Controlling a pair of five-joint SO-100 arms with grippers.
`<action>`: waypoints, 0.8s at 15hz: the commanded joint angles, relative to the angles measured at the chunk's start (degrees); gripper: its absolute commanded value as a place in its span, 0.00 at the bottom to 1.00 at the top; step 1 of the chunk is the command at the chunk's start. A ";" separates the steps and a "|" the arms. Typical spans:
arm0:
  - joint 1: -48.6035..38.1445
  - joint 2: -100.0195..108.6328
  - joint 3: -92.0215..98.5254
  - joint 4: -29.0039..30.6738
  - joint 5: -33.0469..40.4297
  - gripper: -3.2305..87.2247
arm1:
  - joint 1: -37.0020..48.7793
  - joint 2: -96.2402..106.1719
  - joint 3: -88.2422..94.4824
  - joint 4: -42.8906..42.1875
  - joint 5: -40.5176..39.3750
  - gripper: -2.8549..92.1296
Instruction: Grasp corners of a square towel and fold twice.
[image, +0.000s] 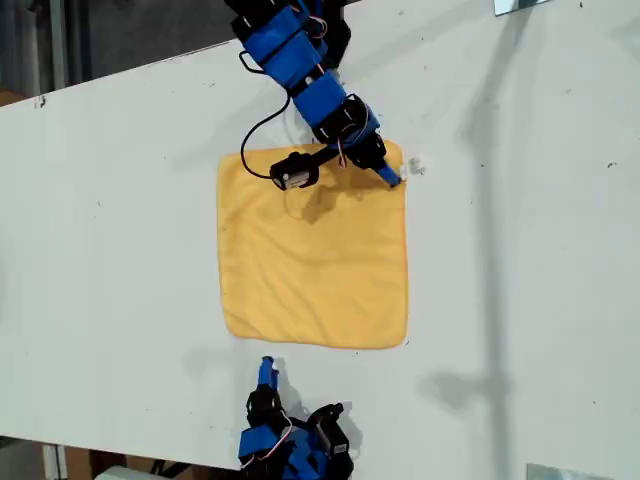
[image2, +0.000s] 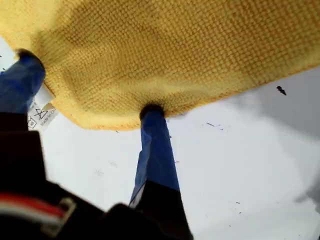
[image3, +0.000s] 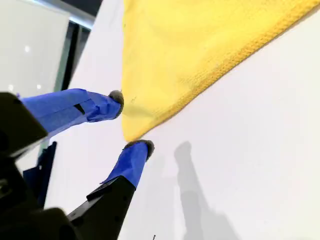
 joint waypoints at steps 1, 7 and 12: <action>0.88 0.18 -0.26 0.62 -0.44 0.19 | -0.53 0.26 -2.99 -1.05 0.35 0.09; 15.21 -6.24 -12.22 4.92 -8.26 0.16 | -0.18 0.00 -3.08 -0.88 -0.53 0.03; 36.65 -78.49 -48.08 -8.96 -19.78 0.19 | 0.09 -2.20 -3.08 -1.67 -1.41 0.03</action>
